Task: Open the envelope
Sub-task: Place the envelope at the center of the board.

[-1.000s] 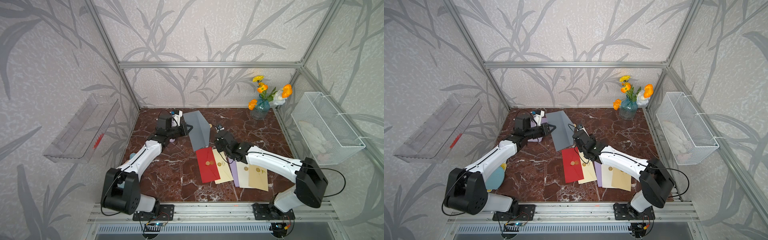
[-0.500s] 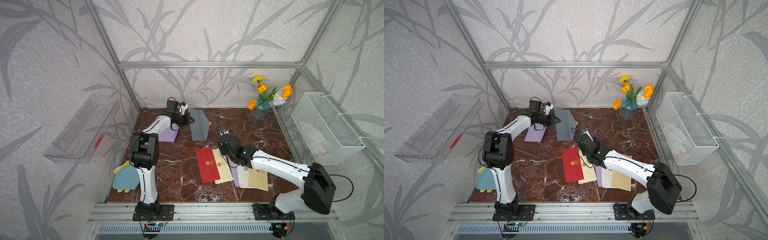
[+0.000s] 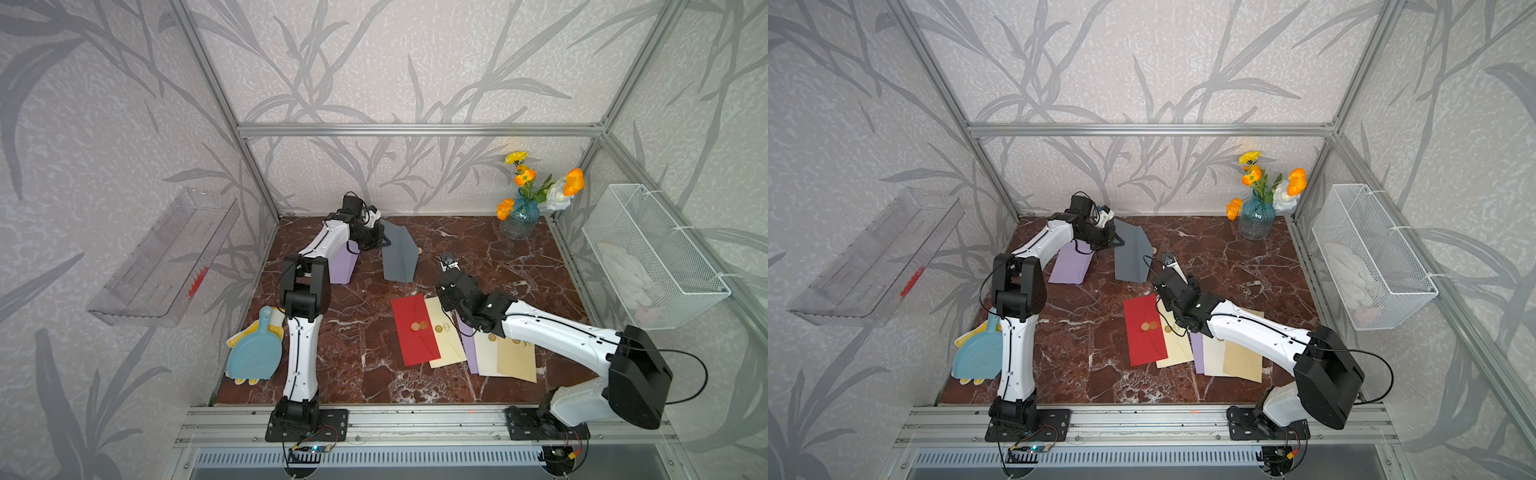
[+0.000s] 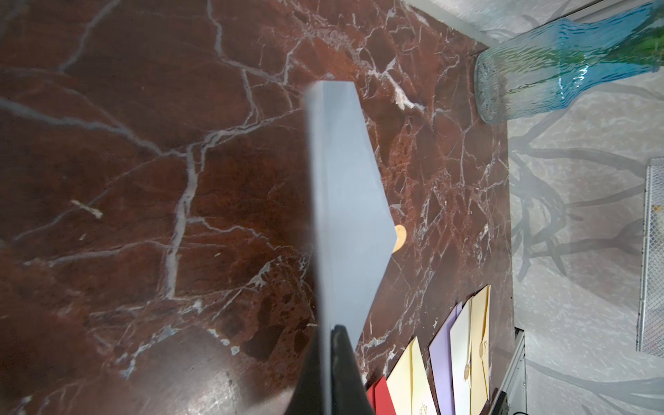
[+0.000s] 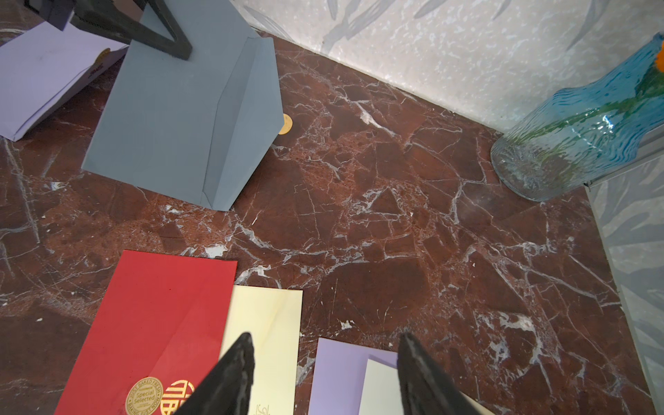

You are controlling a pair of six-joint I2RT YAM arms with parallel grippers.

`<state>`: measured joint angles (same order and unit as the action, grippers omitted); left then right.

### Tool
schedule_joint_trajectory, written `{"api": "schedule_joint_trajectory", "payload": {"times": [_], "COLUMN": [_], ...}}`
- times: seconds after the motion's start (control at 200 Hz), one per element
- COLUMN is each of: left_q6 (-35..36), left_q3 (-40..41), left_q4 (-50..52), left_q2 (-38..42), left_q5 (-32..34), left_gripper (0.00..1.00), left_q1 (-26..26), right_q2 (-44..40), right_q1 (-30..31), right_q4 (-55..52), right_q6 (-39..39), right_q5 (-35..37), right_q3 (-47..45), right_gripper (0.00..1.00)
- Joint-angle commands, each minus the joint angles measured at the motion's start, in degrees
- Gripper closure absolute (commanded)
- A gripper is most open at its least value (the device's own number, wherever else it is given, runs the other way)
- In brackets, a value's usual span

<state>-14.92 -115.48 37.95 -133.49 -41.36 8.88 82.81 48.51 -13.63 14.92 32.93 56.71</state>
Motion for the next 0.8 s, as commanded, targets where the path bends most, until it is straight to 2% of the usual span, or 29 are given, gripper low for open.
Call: {"api": "schedule_joint_trajectory", "payload": {"times": [0.0,0.265,0.355,0.56,0.795], "left_q6": [1.7,2.6,3.7,5.9,6.1], "left_q3": [-3.2,-7.0,-9.8,-16.6,-17.2], "left_q4": [4.3,6.9,9.3,15.4,16.1], "left_q2": [-2.2,-5.0,-6.6,-10.3,-10.6], "left_q5": [1.2,2.0,2.5,3.6,6.3], "left_gripper": [1.0,1.0,0.97,0.69,0.57], "left_q1": [-0.5,-1.3,-1.7,-2.3,-2.7], "right_q2": [-0.4,-0.3,-0.2,0.2,0.7], "right_q1": [0.4,0.3,0.3,0.4,0.4], "right_q4": [-0.7,-1.2,-1.1,-1.4,-1.7], "right_q6": [0.7,0.9,0.7,0.6,0.5], "right_q5": [0.9,1.2,1.2,1.4,1.7], "right_q3": [-0.1,0.0,0.1,0.5,0.5], "right_gripper": [0.37,0.36,0.37,0.37,0.36]}}
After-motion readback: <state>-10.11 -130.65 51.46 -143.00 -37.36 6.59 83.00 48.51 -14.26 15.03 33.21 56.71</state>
